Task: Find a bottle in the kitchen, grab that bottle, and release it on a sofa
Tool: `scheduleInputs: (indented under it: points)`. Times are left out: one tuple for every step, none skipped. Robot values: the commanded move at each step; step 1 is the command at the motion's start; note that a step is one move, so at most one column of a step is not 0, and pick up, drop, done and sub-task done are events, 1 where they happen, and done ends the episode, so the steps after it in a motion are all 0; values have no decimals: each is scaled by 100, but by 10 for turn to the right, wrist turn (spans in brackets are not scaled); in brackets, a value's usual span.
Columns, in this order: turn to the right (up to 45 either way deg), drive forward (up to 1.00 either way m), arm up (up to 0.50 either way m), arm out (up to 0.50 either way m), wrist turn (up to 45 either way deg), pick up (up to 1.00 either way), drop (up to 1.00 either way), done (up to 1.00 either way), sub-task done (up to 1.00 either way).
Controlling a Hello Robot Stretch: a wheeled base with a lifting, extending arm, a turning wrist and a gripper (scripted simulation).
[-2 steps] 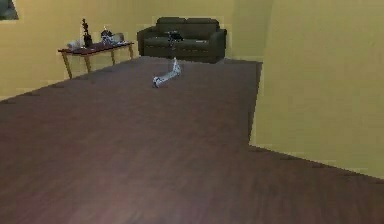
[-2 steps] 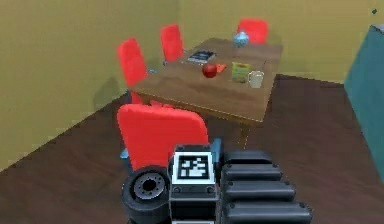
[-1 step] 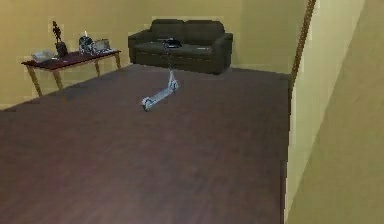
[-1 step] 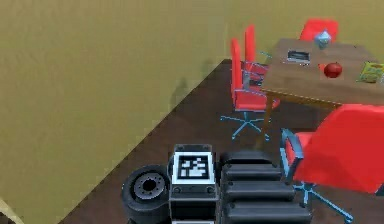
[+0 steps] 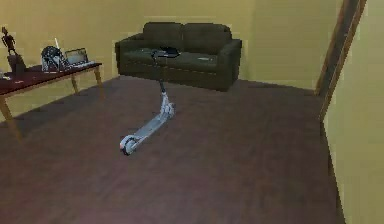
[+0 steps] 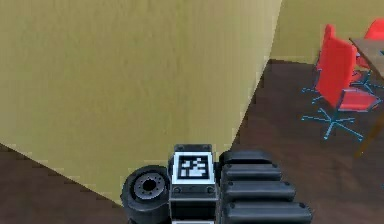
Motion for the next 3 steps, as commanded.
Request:
scheduleInputs:
  points:
    - [180,0,0,0,0,0,0,0,0]
    - [0,100,0,0,0,0,0,0,0]
    - [30,0,0,0,0,0,0,0,0]
